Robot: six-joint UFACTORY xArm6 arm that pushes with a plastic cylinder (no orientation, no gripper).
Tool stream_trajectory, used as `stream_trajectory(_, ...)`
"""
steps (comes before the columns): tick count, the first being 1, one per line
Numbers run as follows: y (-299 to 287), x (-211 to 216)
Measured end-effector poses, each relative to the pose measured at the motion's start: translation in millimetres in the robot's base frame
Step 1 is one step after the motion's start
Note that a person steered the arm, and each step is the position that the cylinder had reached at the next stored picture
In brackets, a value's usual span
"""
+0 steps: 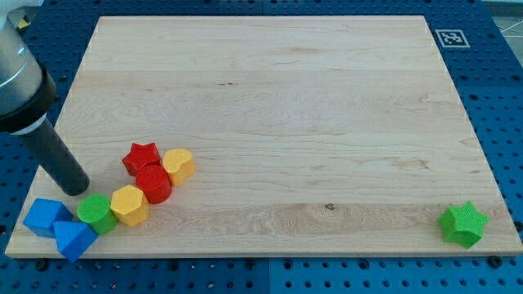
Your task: Move the green circle along with yellow hexagon slightly right
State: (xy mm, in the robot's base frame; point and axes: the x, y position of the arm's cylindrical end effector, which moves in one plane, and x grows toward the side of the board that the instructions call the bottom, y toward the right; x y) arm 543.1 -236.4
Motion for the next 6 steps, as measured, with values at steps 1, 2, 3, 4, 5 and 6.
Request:
stream_trajectory(1, 6.5, 3.5)
stream_trajectory(2, 7.0, 32.4)
stream_trajectory(3, 7.6, 46.3)
stream_trajectory(4, 34.5, 44.0)
stream_trajectory(5, 67.7, 40.9)
stream_trajectory(6, 68.0, 40.9)
